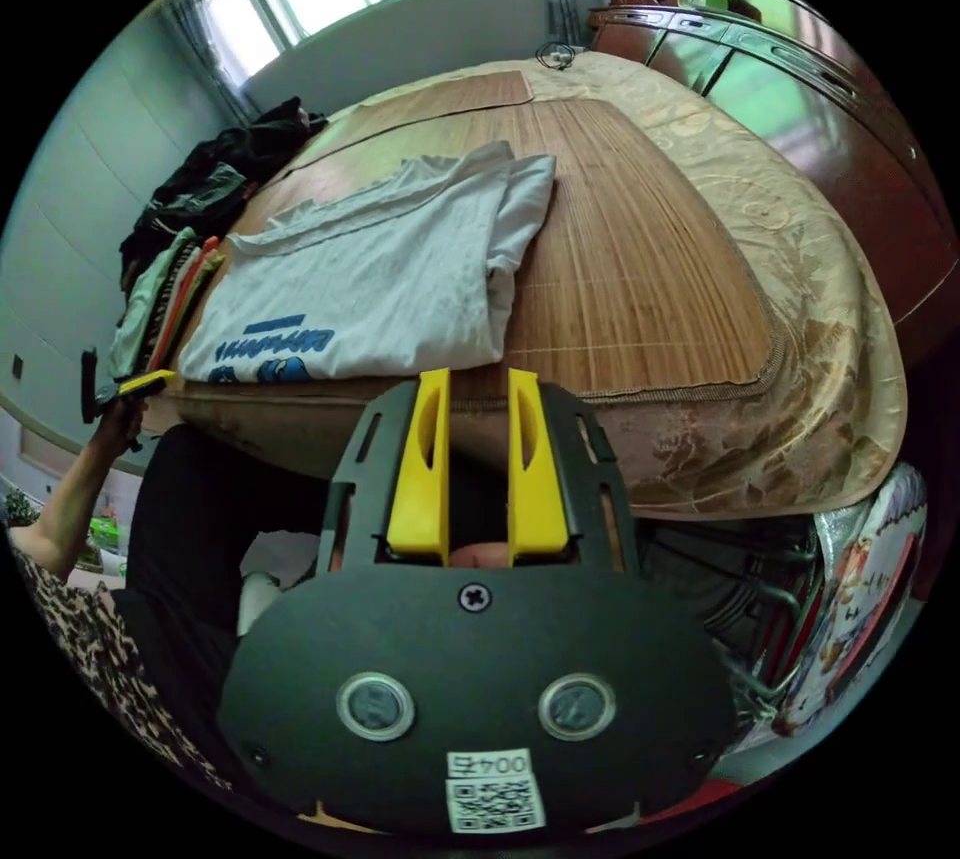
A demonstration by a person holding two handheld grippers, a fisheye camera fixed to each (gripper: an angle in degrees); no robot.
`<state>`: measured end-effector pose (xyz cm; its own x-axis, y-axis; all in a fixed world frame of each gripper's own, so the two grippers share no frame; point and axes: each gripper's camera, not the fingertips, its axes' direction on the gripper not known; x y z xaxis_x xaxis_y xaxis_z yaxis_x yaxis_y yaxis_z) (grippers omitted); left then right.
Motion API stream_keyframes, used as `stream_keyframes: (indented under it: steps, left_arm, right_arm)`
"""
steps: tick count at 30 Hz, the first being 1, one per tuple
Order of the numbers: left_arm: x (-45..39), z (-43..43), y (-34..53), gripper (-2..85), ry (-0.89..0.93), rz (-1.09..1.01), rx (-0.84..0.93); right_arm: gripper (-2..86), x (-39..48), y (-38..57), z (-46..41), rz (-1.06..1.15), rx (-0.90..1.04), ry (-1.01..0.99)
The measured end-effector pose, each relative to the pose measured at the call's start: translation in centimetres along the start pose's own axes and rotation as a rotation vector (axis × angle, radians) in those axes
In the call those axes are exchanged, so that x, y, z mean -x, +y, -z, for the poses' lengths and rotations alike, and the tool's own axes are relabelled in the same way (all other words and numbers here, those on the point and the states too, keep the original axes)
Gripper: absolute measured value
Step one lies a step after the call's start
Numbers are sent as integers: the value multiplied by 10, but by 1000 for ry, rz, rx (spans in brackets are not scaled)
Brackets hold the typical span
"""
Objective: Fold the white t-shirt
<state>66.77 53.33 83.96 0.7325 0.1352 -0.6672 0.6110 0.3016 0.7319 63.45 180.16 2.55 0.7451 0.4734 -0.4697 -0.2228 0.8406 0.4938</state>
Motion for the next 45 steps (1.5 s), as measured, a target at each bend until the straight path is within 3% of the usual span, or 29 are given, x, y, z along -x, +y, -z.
stream_keyframes:
  steps: [5,7,12,14,17,21,28,36,41,45]
  left_arm:
    - [-30,29,-10,8,32,-18,-132]
    - [-48,25,-25,7,25,-41,-146]
    - [-83,-55,-57,7,-141,-128,118]
    - [-70,-56,-48,8,-110,-93,56]
    - [-50,-57,-42,7,-29,-44,40]
    - [-38,-44,-35,8,-33,8,11]
    - [-67,-3,-56,8,-68,-39,-174]
    - [-86,-99,-89,7,-89,-110,7]
    - [-65,-108,-70,6,-19,-39,-91]
    - [-69,-114,-72,5,-51,-72,-84]
  right_arm:
    - [117,-18,-19,-8,-18,11,-80]
    - [77,-19,-30,-16,-23,32,-113]
    - [26,-13,-44,-24,59,115,-1]
    - [25,-25,-43,-23,60,128,17]
    - [29,-53,-43,-17,6,134,-112]
    - [9,-50,-43,17,-61,9,82]
    - [-6,36,-85,45,168,-264,-5]
    - [-7,131,-229,-47,401,-21,-123]
    - [-7,164,-301,-106,489,133,-135]
    - [-7,179,-343,-164,564,378,-194]
